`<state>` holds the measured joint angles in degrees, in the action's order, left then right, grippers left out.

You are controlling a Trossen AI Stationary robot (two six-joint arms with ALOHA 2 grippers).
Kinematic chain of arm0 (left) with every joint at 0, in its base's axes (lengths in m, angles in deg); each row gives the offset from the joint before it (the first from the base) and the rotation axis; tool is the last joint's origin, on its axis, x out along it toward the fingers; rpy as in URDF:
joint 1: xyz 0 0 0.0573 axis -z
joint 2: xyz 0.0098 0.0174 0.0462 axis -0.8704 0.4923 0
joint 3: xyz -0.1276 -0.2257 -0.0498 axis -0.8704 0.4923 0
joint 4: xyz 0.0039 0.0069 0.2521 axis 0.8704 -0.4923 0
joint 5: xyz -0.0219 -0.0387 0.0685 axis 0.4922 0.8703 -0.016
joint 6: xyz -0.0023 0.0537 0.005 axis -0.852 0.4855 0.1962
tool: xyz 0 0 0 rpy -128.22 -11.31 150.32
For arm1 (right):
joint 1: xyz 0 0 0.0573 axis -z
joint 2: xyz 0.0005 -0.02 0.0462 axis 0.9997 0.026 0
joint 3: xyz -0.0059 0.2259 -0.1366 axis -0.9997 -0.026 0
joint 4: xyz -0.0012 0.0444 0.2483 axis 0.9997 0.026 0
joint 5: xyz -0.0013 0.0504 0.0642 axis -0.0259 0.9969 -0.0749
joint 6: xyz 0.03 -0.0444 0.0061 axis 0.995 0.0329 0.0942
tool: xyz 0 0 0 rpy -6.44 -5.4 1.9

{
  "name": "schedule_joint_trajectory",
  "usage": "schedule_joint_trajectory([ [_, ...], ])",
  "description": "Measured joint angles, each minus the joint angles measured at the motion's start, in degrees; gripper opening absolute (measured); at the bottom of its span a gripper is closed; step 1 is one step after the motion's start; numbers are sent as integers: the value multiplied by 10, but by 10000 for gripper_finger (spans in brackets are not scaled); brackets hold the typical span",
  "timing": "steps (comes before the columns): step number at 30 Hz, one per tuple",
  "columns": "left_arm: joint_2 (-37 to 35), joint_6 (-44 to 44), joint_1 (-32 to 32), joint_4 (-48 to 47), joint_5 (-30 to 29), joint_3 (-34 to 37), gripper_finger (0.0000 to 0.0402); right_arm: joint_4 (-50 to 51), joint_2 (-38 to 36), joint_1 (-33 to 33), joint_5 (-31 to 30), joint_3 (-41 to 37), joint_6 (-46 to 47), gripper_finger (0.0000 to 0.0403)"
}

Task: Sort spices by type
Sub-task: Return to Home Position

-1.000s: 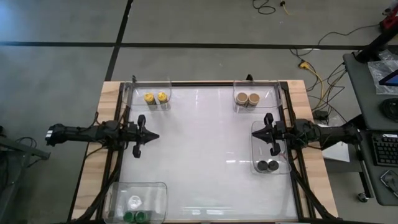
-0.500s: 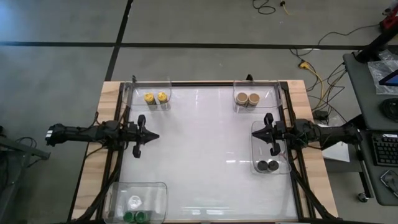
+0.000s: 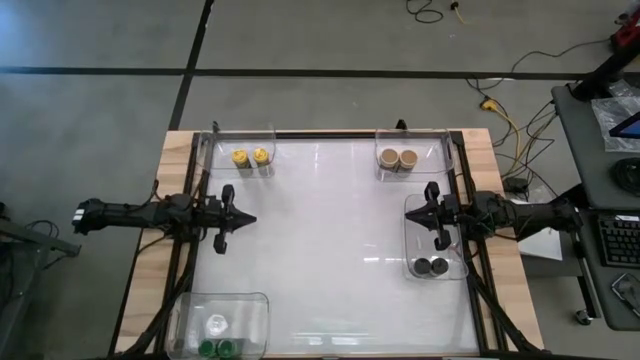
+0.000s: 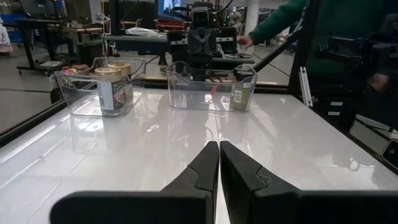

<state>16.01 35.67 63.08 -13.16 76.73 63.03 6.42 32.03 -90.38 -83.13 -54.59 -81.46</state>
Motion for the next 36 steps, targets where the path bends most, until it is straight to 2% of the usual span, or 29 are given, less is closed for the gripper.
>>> schedule_joint_trajectory([
  [36,2,0,0,1,0,-15,0,0,0,0,0,0,0,18],
])
